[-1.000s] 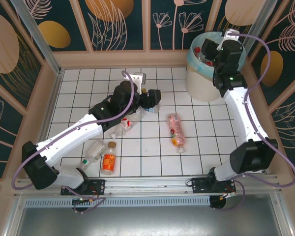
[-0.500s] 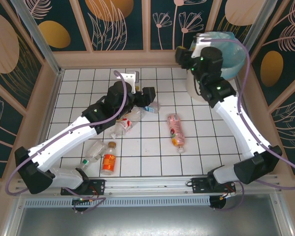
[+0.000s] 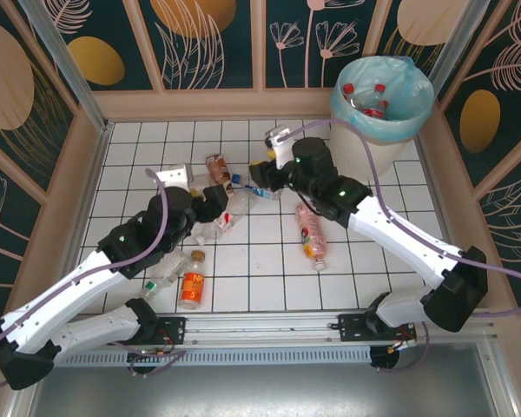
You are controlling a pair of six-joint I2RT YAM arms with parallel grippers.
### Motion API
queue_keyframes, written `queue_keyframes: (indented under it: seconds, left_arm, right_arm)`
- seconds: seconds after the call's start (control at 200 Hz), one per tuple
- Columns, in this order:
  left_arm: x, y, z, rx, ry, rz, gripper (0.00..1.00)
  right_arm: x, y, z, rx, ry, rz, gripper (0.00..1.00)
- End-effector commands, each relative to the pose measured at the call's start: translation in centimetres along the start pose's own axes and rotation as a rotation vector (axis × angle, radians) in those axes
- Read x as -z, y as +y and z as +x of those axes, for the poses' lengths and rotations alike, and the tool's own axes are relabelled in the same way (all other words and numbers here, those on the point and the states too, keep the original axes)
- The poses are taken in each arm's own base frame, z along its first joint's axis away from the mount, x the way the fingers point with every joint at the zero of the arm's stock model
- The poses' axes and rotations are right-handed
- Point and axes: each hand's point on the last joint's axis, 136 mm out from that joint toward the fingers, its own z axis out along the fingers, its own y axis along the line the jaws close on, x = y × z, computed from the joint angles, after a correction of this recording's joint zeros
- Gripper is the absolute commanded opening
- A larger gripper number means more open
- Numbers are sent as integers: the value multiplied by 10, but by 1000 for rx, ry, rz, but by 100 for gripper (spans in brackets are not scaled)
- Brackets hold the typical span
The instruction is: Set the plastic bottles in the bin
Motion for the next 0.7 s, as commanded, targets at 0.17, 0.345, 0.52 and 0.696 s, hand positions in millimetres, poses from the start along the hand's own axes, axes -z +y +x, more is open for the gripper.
queue_keyframes:
  seconds: [0.17,0.345,0.52,0.696]
  left_arm:
    - [6,112,64,25,91,-397,77]
    - [-6,139,73,105,97,-421,77]
    - [-22,177,54,183,69,-432,77]
    - [-43,198,45,241,98,-407,77]
  right_arm:
    - [-39,104,92,680,182,-246,58]
    - [-74,119,118,839,200,-275,56]
    - [-105,134,149,888,208,-360,53]
    - [-133,141,176,937,310,-394,53]
